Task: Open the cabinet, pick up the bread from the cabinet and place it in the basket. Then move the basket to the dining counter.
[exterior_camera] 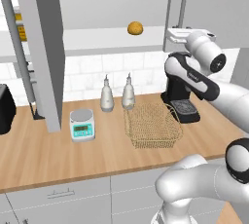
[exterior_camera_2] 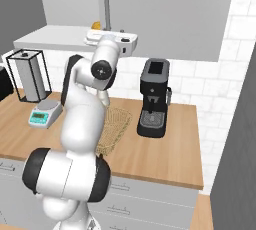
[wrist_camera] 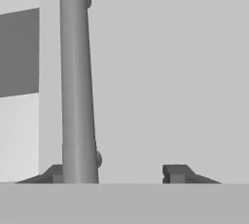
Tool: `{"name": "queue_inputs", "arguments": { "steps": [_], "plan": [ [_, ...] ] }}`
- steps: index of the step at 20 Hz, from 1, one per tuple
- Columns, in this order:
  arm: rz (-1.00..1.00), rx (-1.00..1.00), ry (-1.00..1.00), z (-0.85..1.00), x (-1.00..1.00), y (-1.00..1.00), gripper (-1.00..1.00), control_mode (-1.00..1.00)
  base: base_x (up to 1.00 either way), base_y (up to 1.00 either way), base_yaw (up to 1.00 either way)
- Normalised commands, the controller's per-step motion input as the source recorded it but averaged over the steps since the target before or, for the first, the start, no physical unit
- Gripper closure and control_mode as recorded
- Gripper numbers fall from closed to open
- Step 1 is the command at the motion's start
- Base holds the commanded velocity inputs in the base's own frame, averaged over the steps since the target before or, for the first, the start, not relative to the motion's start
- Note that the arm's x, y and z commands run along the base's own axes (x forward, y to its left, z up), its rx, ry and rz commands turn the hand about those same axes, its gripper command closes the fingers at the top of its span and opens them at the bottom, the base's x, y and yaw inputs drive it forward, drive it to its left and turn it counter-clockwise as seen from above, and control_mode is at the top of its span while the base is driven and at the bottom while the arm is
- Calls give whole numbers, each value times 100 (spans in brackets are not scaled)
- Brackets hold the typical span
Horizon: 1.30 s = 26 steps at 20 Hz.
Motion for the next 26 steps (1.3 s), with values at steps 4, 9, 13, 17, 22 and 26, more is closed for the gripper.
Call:
{"name": "queue_inputs", "arguments": {
  "steps": [4, 9, 13, 17, 22, 26],
  "plan": [
    [-1, 0, 0, 0, -41, -14, 100, -100, 0, 0, 0],
    [-5, 0, 0, 0, -96, -51, 100, -100, 0, 0, 0],
    [-12, 0, 0, 1, -100, -69, 100, -100, 0, 0, 0],
    [-18, 0, 0, 0, -100, -78, 100, -100, 0, 0, 0],
    [-21, 0, 3, 2, -97, -82, 100, -100, 0, 0, 0],
    [-23, 0, 5, 2, -90, -83, 100, -100, 0, 0, 0]
  ]
}}
